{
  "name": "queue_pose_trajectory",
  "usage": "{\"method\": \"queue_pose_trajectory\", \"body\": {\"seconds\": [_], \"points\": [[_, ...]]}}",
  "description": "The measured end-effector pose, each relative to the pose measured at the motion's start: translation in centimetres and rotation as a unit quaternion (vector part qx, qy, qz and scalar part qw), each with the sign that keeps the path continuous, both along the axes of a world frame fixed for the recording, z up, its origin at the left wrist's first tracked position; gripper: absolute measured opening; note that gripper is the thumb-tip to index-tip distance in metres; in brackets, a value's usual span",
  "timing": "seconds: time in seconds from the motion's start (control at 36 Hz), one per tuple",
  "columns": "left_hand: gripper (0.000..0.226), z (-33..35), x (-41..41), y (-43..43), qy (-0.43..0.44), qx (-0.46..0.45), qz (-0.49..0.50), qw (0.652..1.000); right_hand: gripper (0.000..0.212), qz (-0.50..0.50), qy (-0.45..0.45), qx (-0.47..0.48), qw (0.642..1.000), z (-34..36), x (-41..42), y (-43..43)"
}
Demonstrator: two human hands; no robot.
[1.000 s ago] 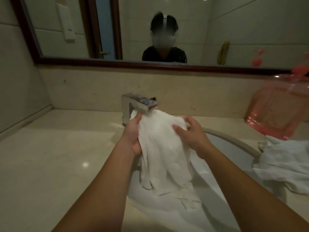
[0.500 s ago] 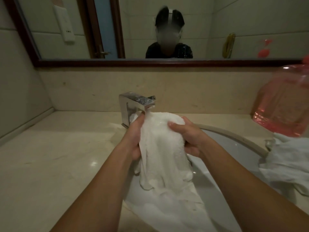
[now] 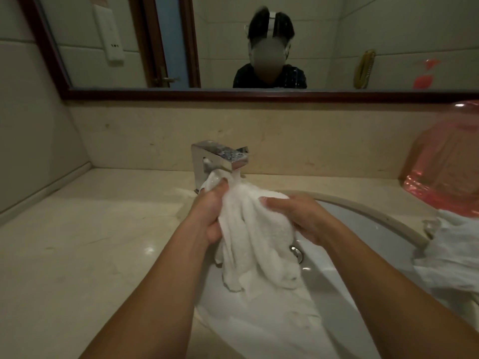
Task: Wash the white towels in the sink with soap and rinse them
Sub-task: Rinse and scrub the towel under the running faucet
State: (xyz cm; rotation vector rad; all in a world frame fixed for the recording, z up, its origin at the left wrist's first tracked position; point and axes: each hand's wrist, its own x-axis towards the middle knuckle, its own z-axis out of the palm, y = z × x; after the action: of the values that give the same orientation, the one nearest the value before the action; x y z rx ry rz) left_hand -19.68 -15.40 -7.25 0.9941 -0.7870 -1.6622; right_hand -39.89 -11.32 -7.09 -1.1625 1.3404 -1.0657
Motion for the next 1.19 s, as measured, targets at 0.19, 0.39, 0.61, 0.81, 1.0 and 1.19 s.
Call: {"method": "queue_pose_trajectory", "body": {"seconds": [0.19,0.39,0.61,0.81,1.0,1.19], "points": [[0.054,1.5,1.2,1.1,0.057,-0.001,-0.016,0.998,0.056,0.106,0.022,-0.017,0.994,-0.9,0.7,-0.3],[0.056,1.9,1.5,2.0,0.079,0.004,-0.018,0.997,0.04,-0.085,0.049,-0.051,0.994,-2.2,2.4,-1.1],[0.056,2.1,1.5,2.7,0.097,0.005,-0.01,0.995,0.035,-0.038,0.001,0.032,0.999,-1.8,3.4,-0.5],[0.046,2.2,1.2,2.9,0.094,-0.02,-0.017,0.995,0.037,0.033,-0.064,-0.075,0.995,-1.3,2.2,-0.1],[0.036,1.7,0.7,2.4,0.009,-0.002,0.0,1.0,0.027,-0.048,-0.075,-0.135,0.987,-0.3,2.0,-0.6],[0.066,-0.1,-1.0,1.7,-0.155,-0.098,0.086,0.979,0.02,-0.078,-0.145,-0.108,0.981,0.3,2.0,-0.3]]}}
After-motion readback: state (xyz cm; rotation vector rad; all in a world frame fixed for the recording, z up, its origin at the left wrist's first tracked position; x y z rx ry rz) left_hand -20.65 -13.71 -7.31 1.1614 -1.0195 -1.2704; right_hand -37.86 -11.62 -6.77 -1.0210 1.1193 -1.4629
